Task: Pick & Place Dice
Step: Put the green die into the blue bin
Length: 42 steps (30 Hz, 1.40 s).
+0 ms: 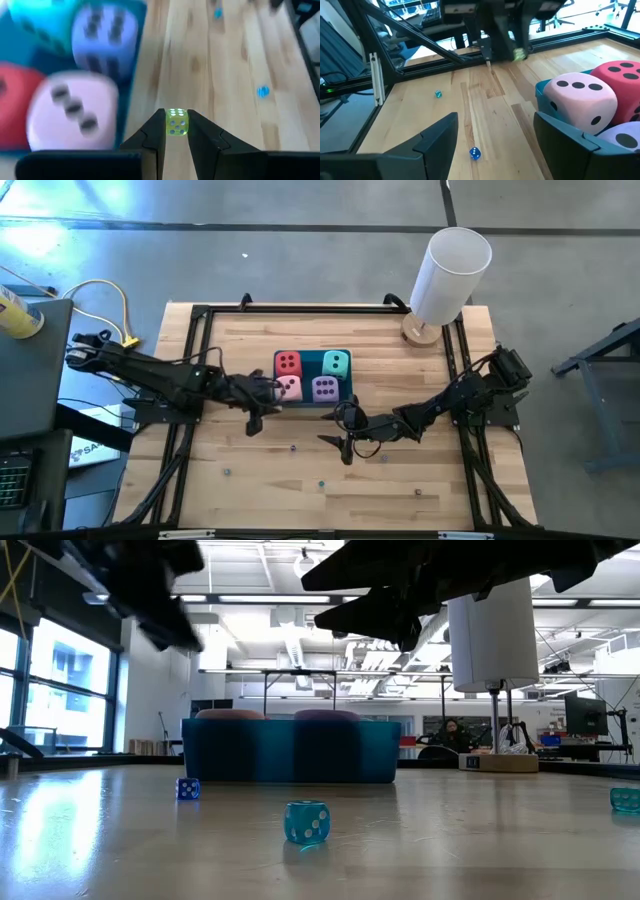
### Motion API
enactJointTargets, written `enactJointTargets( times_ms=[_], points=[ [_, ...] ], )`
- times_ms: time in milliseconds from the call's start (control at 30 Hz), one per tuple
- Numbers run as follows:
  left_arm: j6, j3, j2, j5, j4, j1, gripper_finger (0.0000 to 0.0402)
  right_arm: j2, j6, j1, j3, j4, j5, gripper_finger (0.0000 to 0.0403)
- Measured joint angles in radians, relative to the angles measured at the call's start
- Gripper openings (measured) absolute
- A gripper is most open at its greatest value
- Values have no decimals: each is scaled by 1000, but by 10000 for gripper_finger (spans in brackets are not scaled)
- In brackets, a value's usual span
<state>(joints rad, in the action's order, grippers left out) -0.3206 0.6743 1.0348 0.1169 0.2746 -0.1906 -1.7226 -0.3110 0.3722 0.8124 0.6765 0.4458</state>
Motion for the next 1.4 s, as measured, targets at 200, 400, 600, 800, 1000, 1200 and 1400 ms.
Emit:
enactJointTargets(
  times_ms=[200,400,600,800,1000,1200,1400],
  points=[
    [149,1,25,2,-171,57,62,0,0,0,0,0,0,252],
    [291,0,77,-12,-245,123,62,0,-1,-2,0,-12,0,252],
    [354,1,166,-58,-314,166,64,0,-2,-2,1,-18,0,252],
    [355,0,231,-60,-350,203,85,0,-3,-2,0,-20,0,252],
    [354,0,259,-60,-356,231,109,0,-3,-2,0,-18,0,252],
    [358,1,291,-65,-383,224,152,0,-3,-2,0,-22,0,252],
    [350,0,305,-63,-385,225,201,0,-3,-2,0,-22,0,252]
  ],
)
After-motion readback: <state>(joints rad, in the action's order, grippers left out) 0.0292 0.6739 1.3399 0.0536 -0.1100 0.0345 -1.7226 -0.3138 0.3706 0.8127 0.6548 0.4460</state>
